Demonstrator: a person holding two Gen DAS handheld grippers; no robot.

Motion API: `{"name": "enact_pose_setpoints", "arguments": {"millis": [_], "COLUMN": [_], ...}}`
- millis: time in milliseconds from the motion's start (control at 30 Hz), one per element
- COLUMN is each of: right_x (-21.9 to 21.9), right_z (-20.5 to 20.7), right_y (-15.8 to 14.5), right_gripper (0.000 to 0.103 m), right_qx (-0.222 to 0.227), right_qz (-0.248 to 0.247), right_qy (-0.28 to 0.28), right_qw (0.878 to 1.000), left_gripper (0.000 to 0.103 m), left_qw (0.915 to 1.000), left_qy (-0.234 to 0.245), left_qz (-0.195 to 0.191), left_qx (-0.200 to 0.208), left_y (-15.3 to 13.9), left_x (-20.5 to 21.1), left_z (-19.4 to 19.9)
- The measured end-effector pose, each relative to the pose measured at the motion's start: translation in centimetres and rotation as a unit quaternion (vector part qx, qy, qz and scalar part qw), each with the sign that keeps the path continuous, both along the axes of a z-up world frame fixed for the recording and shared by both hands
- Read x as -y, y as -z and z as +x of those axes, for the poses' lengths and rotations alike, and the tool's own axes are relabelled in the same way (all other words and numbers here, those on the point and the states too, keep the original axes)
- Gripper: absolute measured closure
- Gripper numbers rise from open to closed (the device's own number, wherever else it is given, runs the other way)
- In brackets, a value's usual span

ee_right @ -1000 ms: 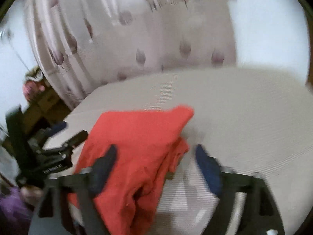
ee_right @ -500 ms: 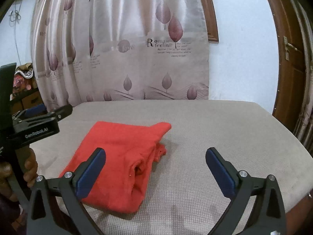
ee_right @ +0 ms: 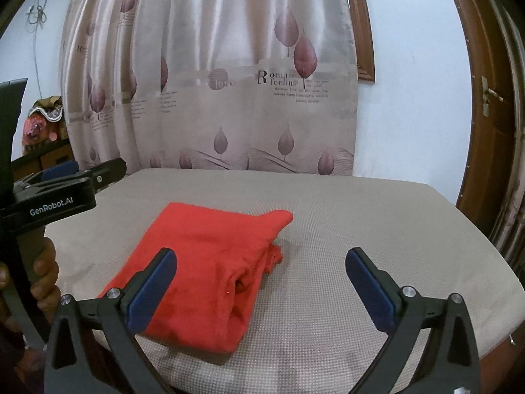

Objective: Fold small clothes

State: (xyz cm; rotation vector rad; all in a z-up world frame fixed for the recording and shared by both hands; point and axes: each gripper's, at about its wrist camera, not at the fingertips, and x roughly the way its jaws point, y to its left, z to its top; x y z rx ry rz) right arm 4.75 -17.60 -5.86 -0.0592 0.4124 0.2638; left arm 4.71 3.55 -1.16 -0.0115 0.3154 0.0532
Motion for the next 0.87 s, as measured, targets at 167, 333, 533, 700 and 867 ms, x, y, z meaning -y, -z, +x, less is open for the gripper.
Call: {"name": "enact_pose_setpoints", "arguments": {"millis": [167,333,533,700,867], "right_x": [0.0,0.0,-0.2,-0.3,-0.3], "right_z": [0.1,0.2,0.6,0.6,0.8], "right_y": [-0.1,0.2,0.7,0.7,0.7], "right_gripper": [0.001,0.001,0.001,0.001,0.001], "right_qx": [-0.003,-0.01,-0.019,-0.018,-0.017], "right_qz": [-0.001,-0.005,-0.009,-0.012,-0.014], "right_qy": [0.001,-0.001,-0.001,0.0,0.001], "right_qw": [1.0,1.0,1.0,1.0,1.0], "left_gripper": [0.0,0.0,0.0,0.0,0.0], "left_qw": [1.0,0.9996,0.9995,0.9992,0.9988], "left_qy": [0.006,0.014,-0.009,-0.017,-0.022], "left_qz": [0.001,-0.001,0.009,0.006,-0.004], "left_qx": [-0.007,-0.025,-0.029,-0.035,-0.044], "left_y": [0.3,1.0,2.1,2.4,2.4], "left_x": [0.4,0.8,1.3,1.3,1.0], "left_z": [-0.1,0.5,0.8,1.0,1.1]}}
